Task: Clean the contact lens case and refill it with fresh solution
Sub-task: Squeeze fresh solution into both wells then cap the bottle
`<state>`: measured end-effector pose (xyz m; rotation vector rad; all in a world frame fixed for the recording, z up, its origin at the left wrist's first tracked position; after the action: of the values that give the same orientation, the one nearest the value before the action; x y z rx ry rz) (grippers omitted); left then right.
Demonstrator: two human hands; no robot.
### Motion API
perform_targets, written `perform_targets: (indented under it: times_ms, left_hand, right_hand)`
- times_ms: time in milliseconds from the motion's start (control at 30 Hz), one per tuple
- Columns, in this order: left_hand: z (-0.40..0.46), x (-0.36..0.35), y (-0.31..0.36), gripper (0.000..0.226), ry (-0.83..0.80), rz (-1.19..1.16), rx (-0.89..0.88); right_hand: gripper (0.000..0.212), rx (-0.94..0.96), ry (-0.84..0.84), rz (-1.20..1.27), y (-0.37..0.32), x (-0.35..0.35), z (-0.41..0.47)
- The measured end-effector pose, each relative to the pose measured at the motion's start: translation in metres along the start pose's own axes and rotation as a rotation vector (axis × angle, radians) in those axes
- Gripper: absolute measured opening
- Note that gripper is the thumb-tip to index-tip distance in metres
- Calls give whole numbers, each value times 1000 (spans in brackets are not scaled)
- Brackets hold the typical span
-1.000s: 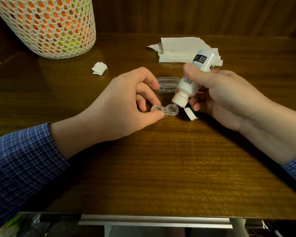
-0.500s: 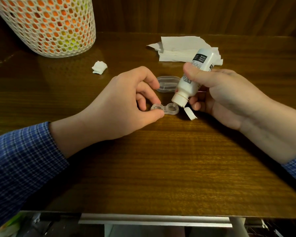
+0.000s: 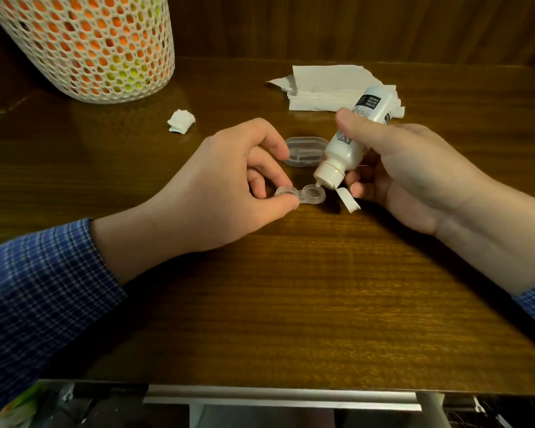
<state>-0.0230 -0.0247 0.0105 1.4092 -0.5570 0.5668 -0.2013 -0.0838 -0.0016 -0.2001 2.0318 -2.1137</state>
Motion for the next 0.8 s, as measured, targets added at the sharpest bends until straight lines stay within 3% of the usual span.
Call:
perform_targets:
  times_ms: [800]
  left_hand:
    - [0, -2, 1, 42, -13, 7, -18]
  right_hand:
    - [24, -1, -23, -20, -1, -2, -2]
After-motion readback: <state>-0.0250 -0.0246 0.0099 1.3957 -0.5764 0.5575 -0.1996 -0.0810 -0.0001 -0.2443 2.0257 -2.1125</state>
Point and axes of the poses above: each hand's wrist, its own z-axis towards the middle knuckle, its own x-axis out of the back of the hand, y = z × x, the point moved 6 cm from there along z, towards the middle knuckle, and after that the axes turned 12 degrees about x, right-handed, at the moved point
